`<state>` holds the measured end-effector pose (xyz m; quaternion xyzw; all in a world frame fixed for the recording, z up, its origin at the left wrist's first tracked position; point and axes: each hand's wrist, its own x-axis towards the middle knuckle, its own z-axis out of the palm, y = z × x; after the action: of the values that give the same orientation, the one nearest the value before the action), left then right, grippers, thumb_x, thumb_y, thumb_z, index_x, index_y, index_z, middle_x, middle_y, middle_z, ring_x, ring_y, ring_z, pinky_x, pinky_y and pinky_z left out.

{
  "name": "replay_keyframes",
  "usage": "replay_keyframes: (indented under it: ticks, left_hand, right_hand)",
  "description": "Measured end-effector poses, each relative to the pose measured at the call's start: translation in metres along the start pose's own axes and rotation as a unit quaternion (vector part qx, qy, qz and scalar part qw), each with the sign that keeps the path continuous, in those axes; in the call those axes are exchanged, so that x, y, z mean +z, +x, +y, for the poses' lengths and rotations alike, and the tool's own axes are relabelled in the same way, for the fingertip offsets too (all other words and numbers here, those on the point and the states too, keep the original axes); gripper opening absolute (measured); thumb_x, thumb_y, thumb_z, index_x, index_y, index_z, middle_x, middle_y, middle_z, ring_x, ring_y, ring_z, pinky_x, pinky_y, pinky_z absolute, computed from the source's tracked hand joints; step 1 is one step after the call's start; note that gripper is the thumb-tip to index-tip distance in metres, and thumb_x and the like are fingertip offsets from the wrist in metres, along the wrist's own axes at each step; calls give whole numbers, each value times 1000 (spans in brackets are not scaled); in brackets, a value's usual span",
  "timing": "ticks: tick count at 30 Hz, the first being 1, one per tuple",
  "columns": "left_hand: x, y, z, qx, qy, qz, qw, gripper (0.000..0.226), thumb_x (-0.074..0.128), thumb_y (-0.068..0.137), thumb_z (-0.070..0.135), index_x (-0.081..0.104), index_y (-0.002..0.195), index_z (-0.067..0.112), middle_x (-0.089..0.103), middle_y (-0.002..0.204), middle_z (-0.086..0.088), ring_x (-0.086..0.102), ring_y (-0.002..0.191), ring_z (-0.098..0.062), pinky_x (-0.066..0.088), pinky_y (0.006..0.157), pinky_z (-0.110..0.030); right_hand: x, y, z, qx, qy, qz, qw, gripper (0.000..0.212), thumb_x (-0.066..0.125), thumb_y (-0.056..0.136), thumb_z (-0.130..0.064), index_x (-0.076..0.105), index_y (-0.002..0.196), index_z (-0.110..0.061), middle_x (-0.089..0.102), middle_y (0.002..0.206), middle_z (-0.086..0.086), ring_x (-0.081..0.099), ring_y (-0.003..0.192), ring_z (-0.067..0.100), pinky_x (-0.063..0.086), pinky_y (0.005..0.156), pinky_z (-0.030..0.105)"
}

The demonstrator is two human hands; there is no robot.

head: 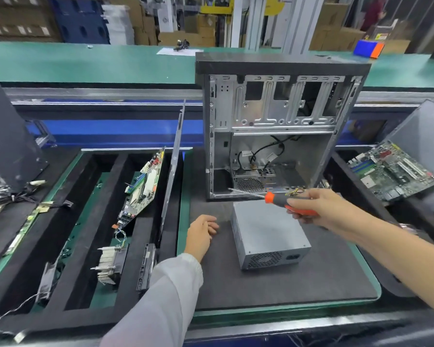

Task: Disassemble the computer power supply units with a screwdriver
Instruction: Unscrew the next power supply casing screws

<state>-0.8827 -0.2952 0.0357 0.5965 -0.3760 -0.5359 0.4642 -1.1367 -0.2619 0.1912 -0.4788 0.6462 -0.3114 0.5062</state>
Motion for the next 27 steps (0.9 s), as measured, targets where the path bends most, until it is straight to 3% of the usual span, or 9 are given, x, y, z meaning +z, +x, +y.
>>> replay_keyframes:
  ticks: [2, 5, 8, 12, 14, 18, 22, 24, 27]
  left_hand:
    - [2, 0, -8, -27, 11, 4, 1000, 14, 47, 86, 6, 61, 82, 7, 55, 80, -6, 46, 68, -14, 39, 60, -15]
    - [-2, -9, -25, 73, 157, -27, 985, 21, 46, 89, 6, 66, 95, 7, 61, 101, -8, 54, 90, -18, 44, 85, -25]
    - [-7, -11, -39, 205, 307, -29, 929, 29, 41, 92, -2, 68, 104, -1, 64, 105, -13, 58, 99, -24, 44, 96, -31]
    - [-14, -15, -40, 225, 252, 2, 941, 39, 43, 88, -19, 74, 95, 4, 72, 97, -3, 64, 94, -16, 43, 90, -11]
    - [-15, -19, -40, 218, 234, 4, 948, 40, 44, 88, -18, 74, 97, 7, 72, 98, 3, 66, 96, -13, 43, 90, -9]
    - [-16, -27, -43, 197, 192, 4, 961, 42, 43, 90, -16, 73, 104, 11, 71, 105, 5, 64, 103, -8, 44, 94, -12]
    - [-19, -36, -44, 157, 137, -19, 978, 44, 39, 92, -12, 71, 107, 15, 70, 110, 7, 62, 107, -6, 44, 92, -11]
    - [-19, -39, -41, 136, 108, -28, 984, 41, 39, 95, -6, 71, 108, 16, 70, 111, 7, 61, 109, -5, 45, 94, -12]
    - [-19, -40, -33, 104, 26, -47, 993, 32, 41, 99, 14, 70, 112, 15, 70, 118, 5, 60, 116, -7, 42, 103, -23]
  right_hand:
    - [4, 7, 24, -7, 2, 21, 1000, 21, 71, 84, -13, 59, 98, -2, 72, 90, 17, 67, 73, 18, 52, 67, 27]
    - [12, 19, 51, -27, 7, 52, 998, 22, 72, 84, -11, 57, 98, -4, 71, 90, 17, 64, 72, 19, 51, 72, 29]
    - [19, 26, 68, -54, 16, 55, 997, 20, 71, 84, -17, 58, 96, -8, 68, 83, 10, 61, 75, 17, 45, 76, 30]
    - [28, 29, 81, -94, -7, 54, 994, 15, 69, 87, -25, 57, 94, -18, 65, 80, 3, 54, 68, 7, 39, 62, 16]
    - [30, 30, 83, -112, -62, 69, 989, 10, 67, 87, -34, 60, 91, -28, 66, 78, -1, 51, 65, 8, 37, 61, 20]
    - [34, 34, 76, -141, -251, 95, 953, 13, 69, 82, -31, 59, 90, -35, 62, 71, -7, 56, 67, 14, 38, 56, 22]
    - [41, 40, 63, -90, -419, 102, 898, 22, 61, 82, -31, 47, 94, -20, 54, 73, -3, 51, 68, 23, 33, 53, 32]
    - [44, 40, 64, -84, -450, 121, 881, 27, 60, 83, -30, 38, 93, -17, 50, 77, -3, 49, 71, 26, 33, 55, 32]
    - [45, 35, 69, -91, -430, 147, 886, 31, 61, 82, -29, 35, 93, -16, 51, 76, -4, 51, 70, 28, 33, 53, 31]
